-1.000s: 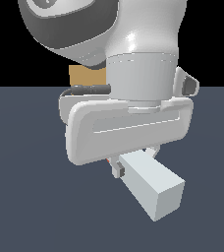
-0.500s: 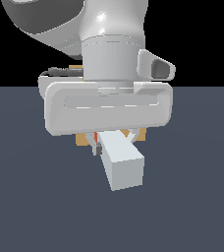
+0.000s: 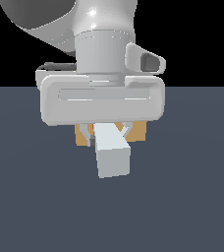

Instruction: Insert the peg into the horizontal hole in a box.

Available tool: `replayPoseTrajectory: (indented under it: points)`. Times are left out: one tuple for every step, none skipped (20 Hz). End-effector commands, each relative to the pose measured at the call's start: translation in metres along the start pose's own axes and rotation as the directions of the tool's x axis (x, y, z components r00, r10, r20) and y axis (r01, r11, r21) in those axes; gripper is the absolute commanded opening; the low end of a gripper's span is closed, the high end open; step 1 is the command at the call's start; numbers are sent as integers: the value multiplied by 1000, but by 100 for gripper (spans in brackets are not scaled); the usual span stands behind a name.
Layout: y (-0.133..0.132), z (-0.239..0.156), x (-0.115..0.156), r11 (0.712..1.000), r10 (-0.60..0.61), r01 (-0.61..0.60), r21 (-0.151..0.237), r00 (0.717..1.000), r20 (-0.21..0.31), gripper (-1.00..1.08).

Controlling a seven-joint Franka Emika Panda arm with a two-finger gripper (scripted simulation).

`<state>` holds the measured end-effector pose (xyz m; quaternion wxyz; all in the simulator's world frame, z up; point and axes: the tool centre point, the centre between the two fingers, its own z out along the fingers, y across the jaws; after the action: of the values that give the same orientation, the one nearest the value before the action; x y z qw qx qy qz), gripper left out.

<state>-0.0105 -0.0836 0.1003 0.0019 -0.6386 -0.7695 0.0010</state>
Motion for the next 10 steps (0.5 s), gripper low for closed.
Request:
replayPoseTrajectory:
  points:
    - [1, -3, 0, 1000, 4, -4, -4, 1000, 1, -100]
    - [1, -3, 0, 1000, 4, -4, -4, 1000, 1, -100]
    - [1, -3, 0, 1000, 4, -4, -4, 1000, 1, -100]
    - [0, 0, 0, 1000, 3, -3, 0, 1000, 0, -100]
    - [0, -1, 1, 1000, 4, -4, -2, 1000, 1, -100]
    - [2, -4, 1, 1000, 5, -5, -6, 1000, 2, -100]
    - [3, -5, 1, 1000, 6, -6, -7, 1000, 2, -100]
    - [3, -5, 1, 1000, 6, -6, -7, 1000, 2, -100]
    - [3, -5, 1, 1000, 6, -6, -7, 1000, 2, -100]
    - [3, -5, 1, 1000, 6, -6, -7, 1000, 2, -100]
